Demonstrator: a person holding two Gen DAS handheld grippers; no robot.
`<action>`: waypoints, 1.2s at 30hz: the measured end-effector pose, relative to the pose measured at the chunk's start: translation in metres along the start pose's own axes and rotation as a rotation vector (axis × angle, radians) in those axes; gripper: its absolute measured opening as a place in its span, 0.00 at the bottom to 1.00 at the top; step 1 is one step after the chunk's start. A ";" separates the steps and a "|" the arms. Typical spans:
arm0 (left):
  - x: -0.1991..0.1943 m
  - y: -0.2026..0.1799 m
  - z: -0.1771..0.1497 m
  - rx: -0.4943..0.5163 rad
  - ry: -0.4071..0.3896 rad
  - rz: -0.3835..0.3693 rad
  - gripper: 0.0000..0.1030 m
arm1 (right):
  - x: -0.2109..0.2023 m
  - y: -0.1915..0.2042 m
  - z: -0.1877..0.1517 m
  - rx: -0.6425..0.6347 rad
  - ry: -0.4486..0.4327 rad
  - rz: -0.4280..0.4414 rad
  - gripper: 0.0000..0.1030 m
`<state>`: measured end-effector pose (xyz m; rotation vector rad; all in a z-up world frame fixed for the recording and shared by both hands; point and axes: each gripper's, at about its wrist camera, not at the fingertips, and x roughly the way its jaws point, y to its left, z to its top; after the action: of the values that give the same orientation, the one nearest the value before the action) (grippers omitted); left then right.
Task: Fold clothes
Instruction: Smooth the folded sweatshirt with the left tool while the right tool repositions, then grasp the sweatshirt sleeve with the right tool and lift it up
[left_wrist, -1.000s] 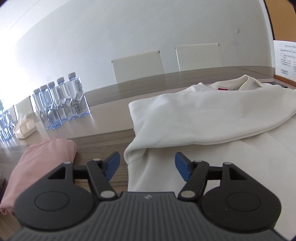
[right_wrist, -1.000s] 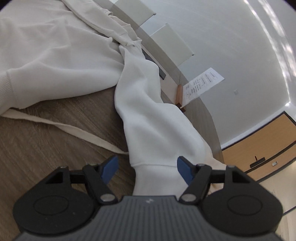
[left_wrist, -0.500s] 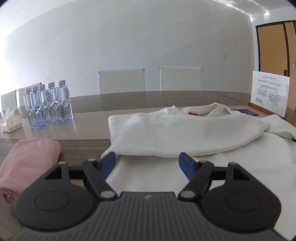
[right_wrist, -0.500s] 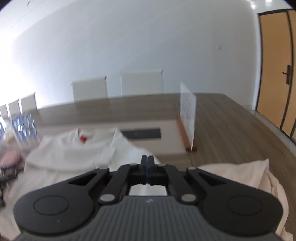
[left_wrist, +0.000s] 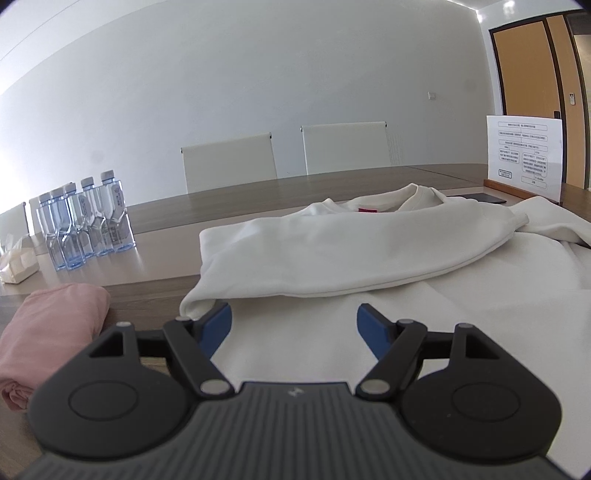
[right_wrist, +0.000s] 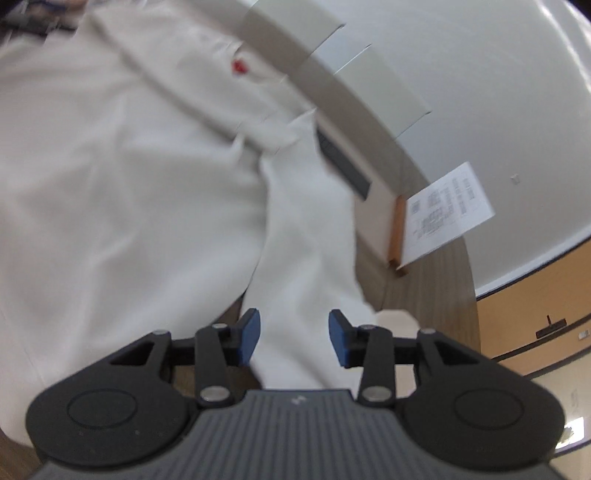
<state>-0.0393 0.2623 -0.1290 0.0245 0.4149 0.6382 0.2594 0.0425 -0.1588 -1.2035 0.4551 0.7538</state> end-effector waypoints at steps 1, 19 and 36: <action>-0.001 -0.001 0.000 0.005 -0.004 -0.002 0.71 | 0.011 0.011 -0.005 -0.042 0.029 -0.018 0.48; -0.015 0.004 -0.001 -0.092 -0.117 -0.207 0.79 | -0.047 -0.247 0.020 0.901 -0.212 0.100 0.05; -0.018 0.023 0.006 -0.225 -0.132 -0.228 0.80 | -0.109 -0.281 0.268 0.841 -0.411 0.303 0.05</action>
<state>-0.0632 0.2709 -0.1136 -0.1914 0.2126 0.4516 0.3718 0.2196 0.1857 -0.1856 0.5364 0.9103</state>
